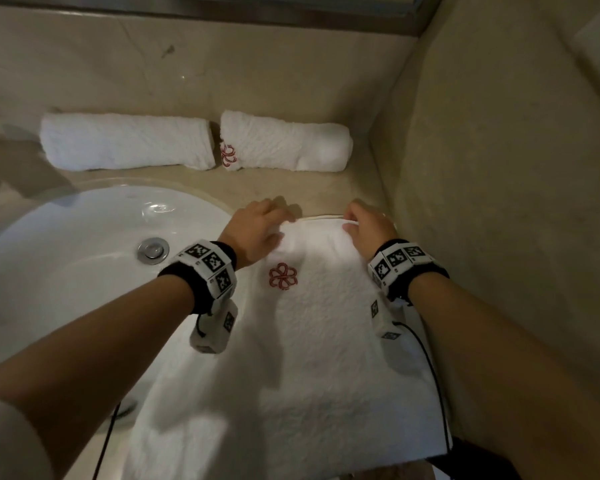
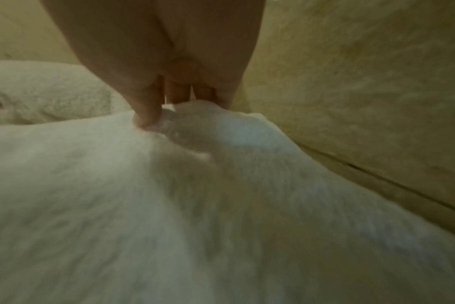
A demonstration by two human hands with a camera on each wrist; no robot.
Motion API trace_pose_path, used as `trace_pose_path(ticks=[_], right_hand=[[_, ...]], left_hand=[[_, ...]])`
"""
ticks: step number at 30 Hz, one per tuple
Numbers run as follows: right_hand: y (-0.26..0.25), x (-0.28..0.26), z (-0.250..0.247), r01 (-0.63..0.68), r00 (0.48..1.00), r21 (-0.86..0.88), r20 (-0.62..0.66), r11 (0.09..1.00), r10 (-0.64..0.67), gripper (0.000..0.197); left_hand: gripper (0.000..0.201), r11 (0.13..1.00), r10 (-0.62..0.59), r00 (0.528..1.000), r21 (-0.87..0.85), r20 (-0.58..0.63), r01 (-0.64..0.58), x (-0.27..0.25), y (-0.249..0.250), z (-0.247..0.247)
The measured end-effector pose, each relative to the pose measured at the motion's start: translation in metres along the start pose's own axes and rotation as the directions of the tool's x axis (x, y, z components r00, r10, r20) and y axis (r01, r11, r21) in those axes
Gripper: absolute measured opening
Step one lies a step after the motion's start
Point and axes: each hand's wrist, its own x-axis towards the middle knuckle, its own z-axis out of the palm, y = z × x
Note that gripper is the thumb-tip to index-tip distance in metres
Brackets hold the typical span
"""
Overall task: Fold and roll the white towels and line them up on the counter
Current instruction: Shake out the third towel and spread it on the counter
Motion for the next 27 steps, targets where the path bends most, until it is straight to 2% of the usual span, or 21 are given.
trace_pose_path(ticks=[2, 5, 7, 12, 14, 16, 18, 21, 22, 24, 25, 27], right_hand=[[-0.003, 0.005, 0.000, -0.003, 1.000, -0.046, 0.019, 0.999, 0.003, 0.014], [-0.005, 0.011, 0.000, 0.005, 1.000, -0.072, 0.016, 0.997, -0.004, 0.011], [-0.006, 0.013, 0.000, 0.004, 0.999, -0.083, 0.034, 0.997, -0.001, 0.009], [-0.007, 0.012, -0.003, 0.004, 0.998, -0.114, 0.063, 0.993, 0.003, 0.009], [-0.007, 0.013, -0.003, 0.004, 0.998, -0.121, 0.065, 0.993, 0.004, 0.004], [-0.006, 0.015, -0.002, -0.010, 0.998, -0.126, 0.064, 0.992, 0.018, 0.008], [-0.007, 0.017, -0.002, -0.022, 0.997, -0.125, 0.072, 0.992, 0.031, 0.013], [-0.010, 0.018, -0.003, -0.013, 0.996, -0.159, 0.085, 0.987, 0.027, 0.013], [-0.011, 0.019, -0.002, -0.011, 0.995, -0.165, 0.093, 0.986, 0.026, 0.013], [-0.012, 0.018, -0.003, -0.022, 0.994, -0.162, 0.107, 0.986, 0.040, 0.012], [-0.012, 0.018, -0.002, -0.031, 0.993, -0.161, 0.107, 0.987, 0.048, 0.012], [-0.013, 0.018, -0.003, -0.043, 0.992, -0.167, 0.111, 0.985, 0.062, 0.012]], left_hand=[[0.035, 0.993, 0.120, 0.992, 0.024, -0.035, -0.119, 0.000, 0.000, 0.002], [0.039, 0.993, 0.119, 0.989, -0.007, 0.081, -0.119, 0.009, 0.014, 0.006], [0.048, 0.999, 0.039, 0.988, 0.022, 0.152, -0.043, 0.018, 0.024, 0.010], [0.033, 0.982, -0.145, 0.978, 0.142, 0.152, 0.124, 0.025, 0.035, 0.004], [0.038, 0.978, -0.181, 0.965, 0.142, 0.188, 0.155, 0.020, 0.029, -0.004], [0.049, 0.969, -0.200, 0.950, 0.193, 0.239, 0.155, 0.011, 0.019, -0.014], [0.055, 0.955, -0.251, 0.920, 0.233, 0.301, 0.184, -0.003, 0.003, -0.022], [0.058, 0.919, -0.383, 0.841, 0.254, 0.383, 0.303, -0.029, -0.021, -0.026], [0.058, 0.907, -0.415, 0.827, 0.239, 0.379, 0.346, -0.035, -0.028, -0.027], [0.058, 0.881, -0.462, 0.814, 0.082, 0.352, 0.465, -0.043, -0.038, -0.028], [0.057, 0.868, -0.463, 0.818, -0.013, 0.343, 0.496, -0.045, -0.042, -0.029], [0.051, 0.871, -0.432, 0.846, -0.099, 0.313, 0.482, -0.047, -0.046, -0.029]])
